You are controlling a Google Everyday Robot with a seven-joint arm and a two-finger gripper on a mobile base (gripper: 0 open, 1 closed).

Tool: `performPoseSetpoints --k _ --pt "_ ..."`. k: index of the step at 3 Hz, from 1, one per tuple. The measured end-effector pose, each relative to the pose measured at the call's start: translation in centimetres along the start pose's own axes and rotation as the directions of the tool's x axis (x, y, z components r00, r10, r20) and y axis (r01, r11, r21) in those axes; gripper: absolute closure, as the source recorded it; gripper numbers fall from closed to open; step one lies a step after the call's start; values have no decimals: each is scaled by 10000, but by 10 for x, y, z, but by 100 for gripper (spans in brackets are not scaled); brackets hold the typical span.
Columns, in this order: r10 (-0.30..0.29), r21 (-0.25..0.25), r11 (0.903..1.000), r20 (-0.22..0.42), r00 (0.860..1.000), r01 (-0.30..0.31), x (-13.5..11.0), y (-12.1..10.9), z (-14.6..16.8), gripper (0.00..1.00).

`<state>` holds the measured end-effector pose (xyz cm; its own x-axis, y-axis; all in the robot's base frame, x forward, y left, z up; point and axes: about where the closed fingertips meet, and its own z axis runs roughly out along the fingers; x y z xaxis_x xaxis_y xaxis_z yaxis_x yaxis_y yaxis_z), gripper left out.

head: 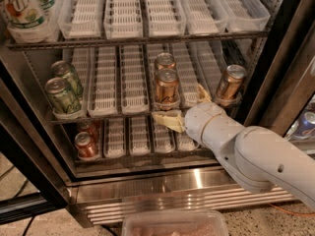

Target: Pick orange can from middle shelf of fridge

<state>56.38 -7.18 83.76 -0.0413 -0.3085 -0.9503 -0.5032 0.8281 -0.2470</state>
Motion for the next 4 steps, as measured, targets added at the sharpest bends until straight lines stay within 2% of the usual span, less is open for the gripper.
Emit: performPoseSetpoints --k 2,3,4 --pt "-73 121 9999 567 9984 66 -12 -3 17 24" --pt "-1 40 10000 709 9975 -2 -16 0 23 33" --pt "42 64 10000 782 9969 -47 -16 3 27 34"
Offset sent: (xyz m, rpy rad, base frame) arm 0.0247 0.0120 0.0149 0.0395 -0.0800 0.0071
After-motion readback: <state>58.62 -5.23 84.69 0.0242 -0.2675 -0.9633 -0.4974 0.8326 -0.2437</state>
